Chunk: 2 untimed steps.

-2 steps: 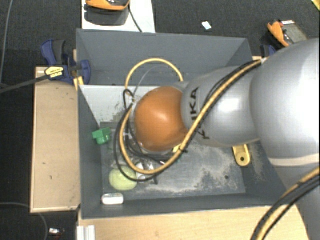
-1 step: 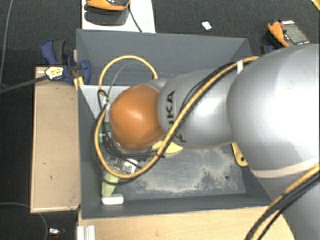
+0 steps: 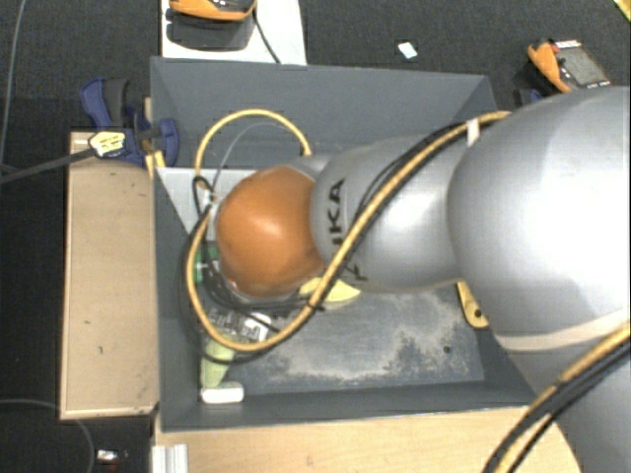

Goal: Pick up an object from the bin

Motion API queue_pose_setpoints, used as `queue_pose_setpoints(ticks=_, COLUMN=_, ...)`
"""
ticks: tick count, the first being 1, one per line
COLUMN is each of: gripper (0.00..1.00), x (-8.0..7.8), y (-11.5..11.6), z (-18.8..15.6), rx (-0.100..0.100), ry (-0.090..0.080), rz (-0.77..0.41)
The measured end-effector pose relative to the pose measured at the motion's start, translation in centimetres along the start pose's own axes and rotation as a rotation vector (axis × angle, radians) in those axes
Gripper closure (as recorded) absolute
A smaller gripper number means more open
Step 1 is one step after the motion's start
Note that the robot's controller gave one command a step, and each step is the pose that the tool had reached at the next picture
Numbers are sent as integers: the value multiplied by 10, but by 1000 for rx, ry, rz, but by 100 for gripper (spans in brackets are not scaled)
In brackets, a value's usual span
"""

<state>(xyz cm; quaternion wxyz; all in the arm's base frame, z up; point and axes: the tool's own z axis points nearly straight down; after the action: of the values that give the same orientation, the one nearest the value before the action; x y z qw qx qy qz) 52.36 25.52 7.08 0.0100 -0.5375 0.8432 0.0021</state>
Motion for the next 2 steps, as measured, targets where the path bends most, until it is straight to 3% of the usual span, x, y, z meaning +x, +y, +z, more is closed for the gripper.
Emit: queue_pose_setpoints(ticks=2, gripper=100, x=-1, y=0, z=-17, rx=1, ry=-4, rz=8)
